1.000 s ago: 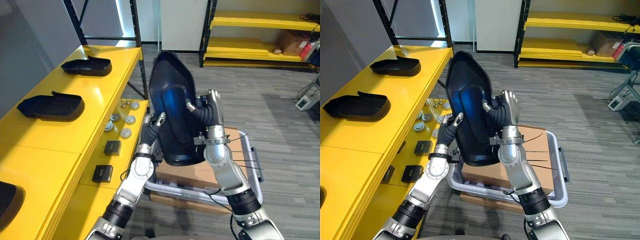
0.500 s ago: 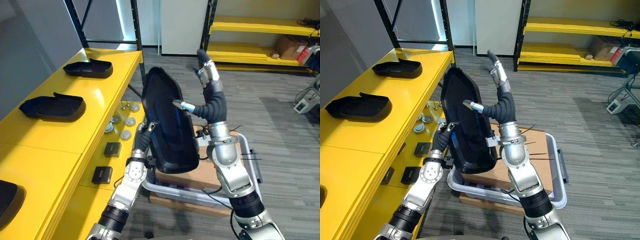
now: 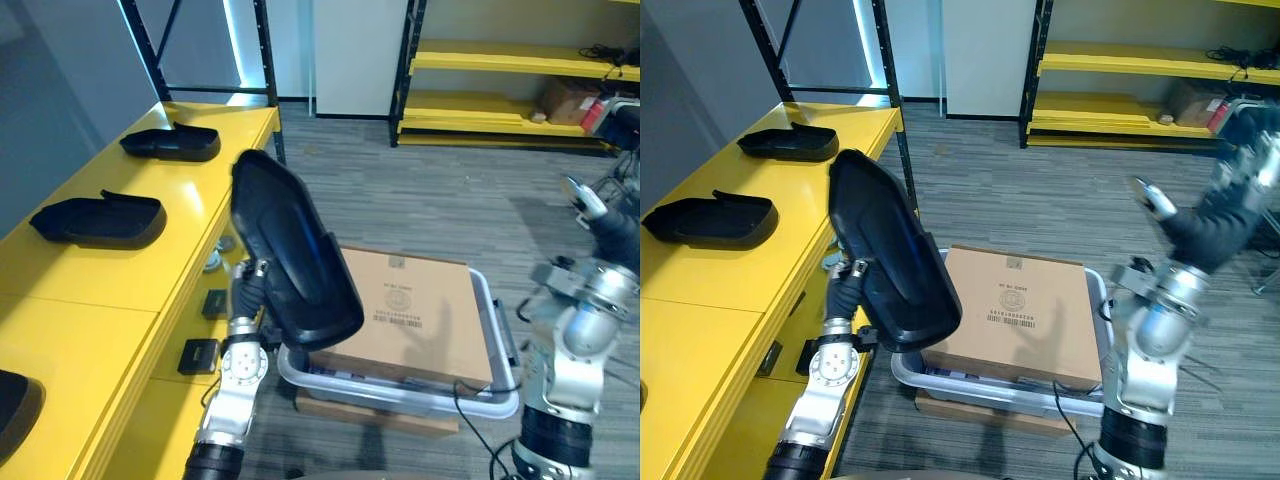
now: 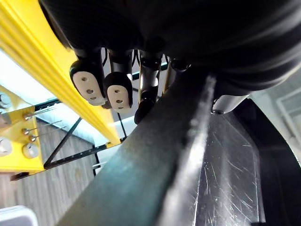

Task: Walk over and take plastic housings, then place them on the shelf

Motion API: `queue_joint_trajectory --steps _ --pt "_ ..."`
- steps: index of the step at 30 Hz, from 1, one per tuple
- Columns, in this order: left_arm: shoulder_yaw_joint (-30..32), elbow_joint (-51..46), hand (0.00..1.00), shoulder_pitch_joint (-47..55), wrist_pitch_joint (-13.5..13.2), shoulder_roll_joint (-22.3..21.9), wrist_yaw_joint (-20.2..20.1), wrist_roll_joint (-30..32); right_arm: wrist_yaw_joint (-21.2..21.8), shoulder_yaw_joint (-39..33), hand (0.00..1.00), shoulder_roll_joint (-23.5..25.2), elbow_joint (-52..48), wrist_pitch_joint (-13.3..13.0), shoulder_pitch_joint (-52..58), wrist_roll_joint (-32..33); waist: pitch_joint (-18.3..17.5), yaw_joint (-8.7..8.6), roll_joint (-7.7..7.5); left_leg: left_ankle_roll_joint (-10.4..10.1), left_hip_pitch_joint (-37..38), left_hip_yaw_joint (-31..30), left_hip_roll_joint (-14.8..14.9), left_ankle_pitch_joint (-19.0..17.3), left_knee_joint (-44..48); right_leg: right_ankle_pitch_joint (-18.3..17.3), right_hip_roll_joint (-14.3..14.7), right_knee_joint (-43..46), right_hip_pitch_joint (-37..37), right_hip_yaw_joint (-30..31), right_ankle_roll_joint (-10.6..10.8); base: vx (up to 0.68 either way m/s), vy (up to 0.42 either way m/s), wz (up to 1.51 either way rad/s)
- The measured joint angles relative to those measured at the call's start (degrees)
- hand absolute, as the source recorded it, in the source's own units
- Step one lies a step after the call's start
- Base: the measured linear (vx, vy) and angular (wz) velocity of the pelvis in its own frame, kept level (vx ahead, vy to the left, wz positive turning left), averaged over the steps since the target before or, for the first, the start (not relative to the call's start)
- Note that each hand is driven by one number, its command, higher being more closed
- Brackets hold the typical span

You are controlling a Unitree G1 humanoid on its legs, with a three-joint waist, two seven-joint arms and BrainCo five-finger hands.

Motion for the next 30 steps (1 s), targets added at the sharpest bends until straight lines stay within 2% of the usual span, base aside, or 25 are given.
queue_joint_trajectory --steps 2,6,9,12,16,17,22,24,26,27,29,30 --pt "1.1 -2.7 1.00 2.1 -0.7 -0.4 0.1 -0.1 -0.7 -2.3 0.00 1.2 8.6 1.5 2.1 0.9 0.0 -0.68 0.05 0.0 -0.2 0.0 0.1 -0.1 0.0 -0.1 0.0 0.0 -0.2 0.0 0.0 0.00 0.000 0.00" --pt "3.1 -4.6 1.00 5.3 -1.6 -1.8 0.4 -0.4 -0.5 -6.5 0.00 4.6 29.4 3.9 5.3 4.7 0.3 -0.76 0.38 -0.2 -0.7 0.1 0.4 -0.3 0.1 -0.2 0.0 0.2 -0.8 0.1 0.1 0.00 0.000 -0.02" --pt "3.7 -4.7 1.00 6.3 -1.9 -2.4 0.4 -0.8 1.7 -6.1 0.00 4.7 41.5 4.8 6.0 5.8 0.9 -0.81 0.94 -0.1 -0.6 0.2 0.4 -0.5 0.1 -0.4 0.0 0.6 -0.9 0.1 0.1 0.00 0.000 0.00" --pt "2.4 -4.7 1.00 6.5 -2.4 -2.3 0.3 -1.3 5.1 -2.4 0.00 4.7 53.0 6.1 6.3 5.8 1.5 -0.64 1.33 -0.3 -0.7 0.1 0.6 -0.6 0.2 -0.6 0.0 0.8 -0.9 0.0 0.1 0.00 -0.002 0.01" --pt "0.1 -4.7 1.00 6.7 -2.6 -2.3 0.1 -1.3 8.2 2.6 0.00 5.0 58.7 6.7 6.3 5.7 2.1 -0.04 1.76 -0.3 -0.7 -0.3 0.7 -0.6 0.4 -1.9 -0.1 2.9 -1.0 -0.5 0.1 0.02 -0.006 0.10" --pt "-0.2 -4.7 1.00 6.7 -2.6 -2.3 0.0 -1.5 8.4 3.7 0.00 5.1 59.4 7.0 6.3 5.7 2.2 0.53 1.76 -0.3 -0.8 -0.6 0.7 -0.6 0.4 -2.2 -0.1 3.2 -1.0 -0.8 0.1 0.01 -0.005 0.16" --pt "-0.3 -4.7 1.00 6.7 -2.6 -2.3 0.2 -2.5 8.6 8.8 0.00 5.0 61.3 7.6 4.6 4.7 3.9 1.12 0.98 -0.3 -2.4 -4.1 0.2 -0.5 2.5 -5.2 -1.0 7.6 -1.3 -4.5 0.1 0.00 -0.008 0.43" --pt "-0.7 -4.7 1.00 6.3 -2.6 -2.2 0.5 -2.5 8.5 10.5 0.00 4.5 62.5 7.6 3.1 3.5 4.8 1.50 1.09 -0.4 -4.4 -5.9 -0.2 -0.4 4.2 -6.5 -1.8 10.1 -2.3 -6.7 0.0 -0.06 -0.008 0.62" --pt "-2.6 -4.7 1.00 6.0 -2.6 -2.1 0.9 -2.5 8.3 12.4 0.00 4.2 62.6 7.6 2.3 3.1 5.5 2.43 1.51 -1.2 -6.8 -8.0 -0.7 0.2 5.6 -7.4 -2.5 12.3 -3.6 -9.3 -0.2 -0.08 0.001 0.83" --pt "-3.3 -4.8 1.00 5.9 -2.6 -1.9 1.2 -2.5 8.3 13.2 0.00 4.2 62.7 7.6 1.8 3.0 6.2 2.44 1.66 -2.8 -8.0 -8.6 -1.3 1.5 5.4 -8.6 -3.5 14.3 -4.1 -11.6 -0.2 -0.08 0.001 1.20" --pt "-5.1 -5.6 1.00 6.0 -2.7 -2.1 1.2 -2.8 8.2 13.9 0.00 4.0 62.9 7.6 1.0 2.8 7.4 2.42 2.17 -2.8 -9.7 -7.4 -1.4 2.3 5.1 -10.4 -5.2 17.3 -3.9 -16.2 -0.5 -0.17 0.027 1.35" --pt "-6.1 -6.4 1.00 6.0 -2.7 -2.1 1.2 -3.2 8.1 14.3 0.00 4.1 62.8 7.5 0.8 2.1 7.7 2.40 2.63 -1.3 -11.3 -1.9 0.2 -0.1 5.4 -11.0 -5.6 18.2 -3.5 -19.7 -0.7 -0.19 0.031 1.50"
